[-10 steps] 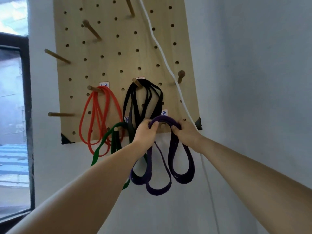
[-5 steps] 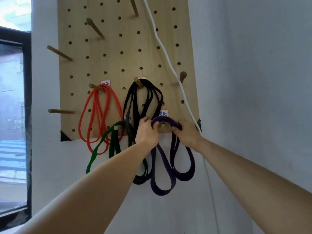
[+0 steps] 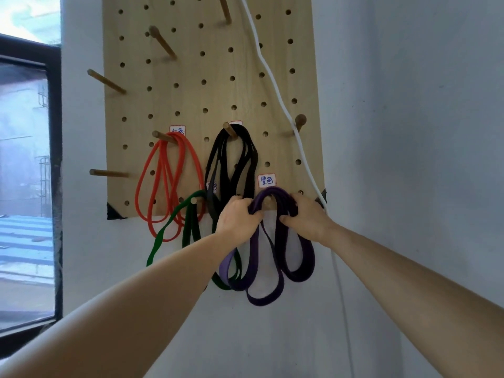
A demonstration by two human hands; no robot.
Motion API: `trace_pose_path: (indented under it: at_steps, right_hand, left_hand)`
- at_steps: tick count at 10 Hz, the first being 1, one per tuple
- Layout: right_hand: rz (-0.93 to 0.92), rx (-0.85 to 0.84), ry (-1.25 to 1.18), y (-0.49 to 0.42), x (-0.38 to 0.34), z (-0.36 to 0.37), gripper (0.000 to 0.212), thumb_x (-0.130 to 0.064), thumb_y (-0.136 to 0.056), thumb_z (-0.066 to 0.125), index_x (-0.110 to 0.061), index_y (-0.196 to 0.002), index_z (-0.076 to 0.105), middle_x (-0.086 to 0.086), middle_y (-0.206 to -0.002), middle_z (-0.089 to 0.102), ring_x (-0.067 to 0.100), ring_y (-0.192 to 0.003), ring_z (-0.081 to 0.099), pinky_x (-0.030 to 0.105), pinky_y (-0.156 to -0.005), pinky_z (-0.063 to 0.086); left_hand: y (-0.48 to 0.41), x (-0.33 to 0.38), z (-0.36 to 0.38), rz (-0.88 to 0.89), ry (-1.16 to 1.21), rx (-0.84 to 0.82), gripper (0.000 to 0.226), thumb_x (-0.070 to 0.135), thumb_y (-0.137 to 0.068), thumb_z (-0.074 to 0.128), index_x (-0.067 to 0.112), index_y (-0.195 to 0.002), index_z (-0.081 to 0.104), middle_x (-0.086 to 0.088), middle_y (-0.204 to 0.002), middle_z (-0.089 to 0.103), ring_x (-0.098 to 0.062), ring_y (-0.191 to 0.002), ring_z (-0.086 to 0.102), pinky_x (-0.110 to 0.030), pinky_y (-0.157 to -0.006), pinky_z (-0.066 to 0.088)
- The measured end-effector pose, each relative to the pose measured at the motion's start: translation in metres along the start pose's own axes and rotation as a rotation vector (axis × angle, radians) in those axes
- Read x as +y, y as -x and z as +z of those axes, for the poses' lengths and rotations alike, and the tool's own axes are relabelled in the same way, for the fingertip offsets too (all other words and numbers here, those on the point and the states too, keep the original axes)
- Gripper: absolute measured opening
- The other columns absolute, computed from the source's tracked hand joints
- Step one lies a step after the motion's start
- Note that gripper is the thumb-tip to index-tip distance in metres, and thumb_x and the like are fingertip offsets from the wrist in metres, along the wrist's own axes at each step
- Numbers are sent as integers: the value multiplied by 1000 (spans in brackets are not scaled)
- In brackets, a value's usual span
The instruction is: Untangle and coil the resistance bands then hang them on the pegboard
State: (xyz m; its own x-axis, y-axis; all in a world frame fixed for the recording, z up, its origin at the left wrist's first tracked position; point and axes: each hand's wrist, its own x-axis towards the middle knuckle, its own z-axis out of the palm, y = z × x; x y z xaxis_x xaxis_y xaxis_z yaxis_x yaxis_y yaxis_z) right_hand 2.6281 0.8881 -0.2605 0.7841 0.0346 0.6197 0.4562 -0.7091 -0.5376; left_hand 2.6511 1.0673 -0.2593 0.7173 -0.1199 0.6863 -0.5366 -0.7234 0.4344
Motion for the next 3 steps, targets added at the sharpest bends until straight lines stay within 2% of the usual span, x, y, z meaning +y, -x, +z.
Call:
trace_pose_path:
  at_steps: [1,2,3]
  right_hand:
    - [-62,44,-87,15,-7,-5,54,-12,-92,68,-16,-142,50,6,-134,60,20,-123,56,29,-100,45]
    - [-146,117,-105,35,-18,-7,58,-9,-91,68,-17,-146,50,1,-140,57,13,-129,52,24,-110,39]
    - [-190,139,-122,52,-34,-5,41,-2,-92,66,-12,-131,64,-4,-121,63,6,-109,57,5,-92,42]
  left_hand:
    - [16,2,-10,-26,32,-18,26,30,-94,66,19,-116,72,-6,-148,50,-26,-125,54,-36,-99,45]
    - [36,-3,-26,-63,51,-25,41,23,-93,67,19,-133,66,-6,-160,40,-26,-143,44,-42,-115,39]
    - [56,-10,-43,-80,105,-8,34,16,-92,68,18,-125,71,-5,-145,58,-21,-128,58,-36,-107,47]
